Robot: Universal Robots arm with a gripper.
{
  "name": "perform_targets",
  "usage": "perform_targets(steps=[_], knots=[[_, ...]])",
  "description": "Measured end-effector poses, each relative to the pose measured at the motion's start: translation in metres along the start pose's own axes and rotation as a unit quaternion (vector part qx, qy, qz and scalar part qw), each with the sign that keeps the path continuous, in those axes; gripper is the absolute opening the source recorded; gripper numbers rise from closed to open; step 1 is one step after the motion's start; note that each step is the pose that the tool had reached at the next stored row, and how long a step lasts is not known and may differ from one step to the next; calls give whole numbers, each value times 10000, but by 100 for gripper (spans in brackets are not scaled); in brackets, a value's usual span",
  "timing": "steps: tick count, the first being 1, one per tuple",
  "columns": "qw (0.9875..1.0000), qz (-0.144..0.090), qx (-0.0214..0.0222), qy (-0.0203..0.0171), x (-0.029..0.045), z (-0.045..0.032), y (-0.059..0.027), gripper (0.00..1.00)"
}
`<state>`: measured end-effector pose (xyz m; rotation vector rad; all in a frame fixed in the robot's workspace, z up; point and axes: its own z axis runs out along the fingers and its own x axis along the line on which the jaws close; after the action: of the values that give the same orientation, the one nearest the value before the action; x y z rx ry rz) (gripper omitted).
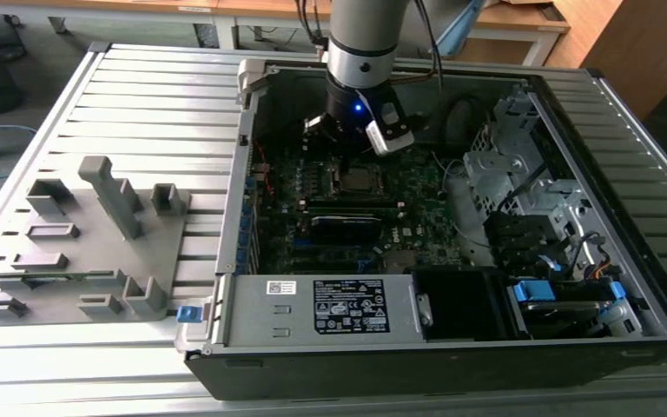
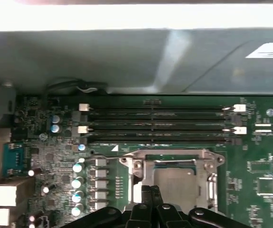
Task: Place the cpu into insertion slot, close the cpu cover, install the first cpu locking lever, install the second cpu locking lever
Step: 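Close the cpu cover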
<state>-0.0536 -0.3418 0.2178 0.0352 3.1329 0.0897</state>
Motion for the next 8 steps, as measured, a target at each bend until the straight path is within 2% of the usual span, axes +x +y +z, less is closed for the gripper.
perform_targets(steps=[5, 8], knots=[[10000, 0, 3, 0, 47, 49, -4, 10], [10000, -1, 4, 1, 48, 50, -4, 10]])
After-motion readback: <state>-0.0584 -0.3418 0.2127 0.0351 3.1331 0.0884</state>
